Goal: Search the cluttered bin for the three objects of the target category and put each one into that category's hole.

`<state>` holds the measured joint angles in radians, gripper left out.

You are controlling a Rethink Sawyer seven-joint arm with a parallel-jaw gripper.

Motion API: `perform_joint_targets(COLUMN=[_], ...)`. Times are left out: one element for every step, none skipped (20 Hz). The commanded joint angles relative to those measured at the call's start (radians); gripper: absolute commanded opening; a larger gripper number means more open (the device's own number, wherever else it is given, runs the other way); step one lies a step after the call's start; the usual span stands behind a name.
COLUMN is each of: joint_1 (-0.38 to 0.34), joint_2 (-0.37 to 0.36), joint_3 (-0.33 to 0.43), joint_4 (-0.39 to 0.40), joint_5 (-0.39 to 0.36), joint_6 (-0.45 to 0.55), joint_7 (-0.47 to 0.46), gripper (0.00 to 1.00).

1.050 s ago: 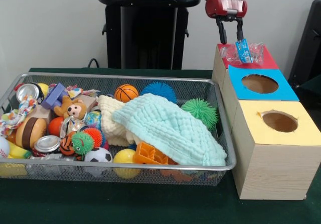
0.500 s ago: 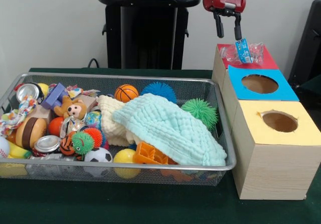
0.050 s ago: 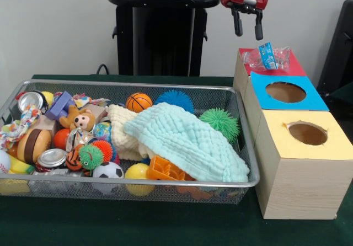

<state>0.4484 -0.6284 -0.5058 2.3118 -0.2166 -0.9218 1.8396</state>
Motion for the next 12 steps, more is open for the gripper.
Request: perform_joint_targets(joint_1=[-0.006, -0.005, -0.007, -0.012, -0.021, -0.03, -0.042, -0.053, -0.058, -0.064, -0.063, -0.065], joint_2=[0.031, 0.038, 0.038, 0.035, 0.027, 0.021, 0.012, 0.005, -0.003, -0.008, -0.011, -0.016], joint_3=[0.036, 0.041, 0.045, 0.05, 0.059, 0.068, 0.085, 0.101, 0.113, 0.123, 0.129, 0.134], joint_4=[-0.169, -0.176, -0.182, -0.185, -0.191, -0.192, -0.199, -0.206, -0.213, -0.217, -0.22, -0.219], joint_5=[0.039, 0.039, 0.034, 0.02, -0.001, -0.017, -0.032, -0.044, -0.052, -0.056, -0.057, -0.058], joint_6=[-0.079, -0.077, -0.069, -0.059, -0.041, -0.029, 0.001, 0.035, 0.071, 0.096, 0.122, 0.129], joint_7=[0.036, 0.035, 0.036, 0.04, 0.047, 0.058, 0.074, 0.086, 0.091, 0.097, 0.095, 0.1], gripper=[1.0, 1.0, 1.0, 1.0, 1.0, 1.0, 1.0, 1.0, 1.0, 1.0, 1.0, 1.0])
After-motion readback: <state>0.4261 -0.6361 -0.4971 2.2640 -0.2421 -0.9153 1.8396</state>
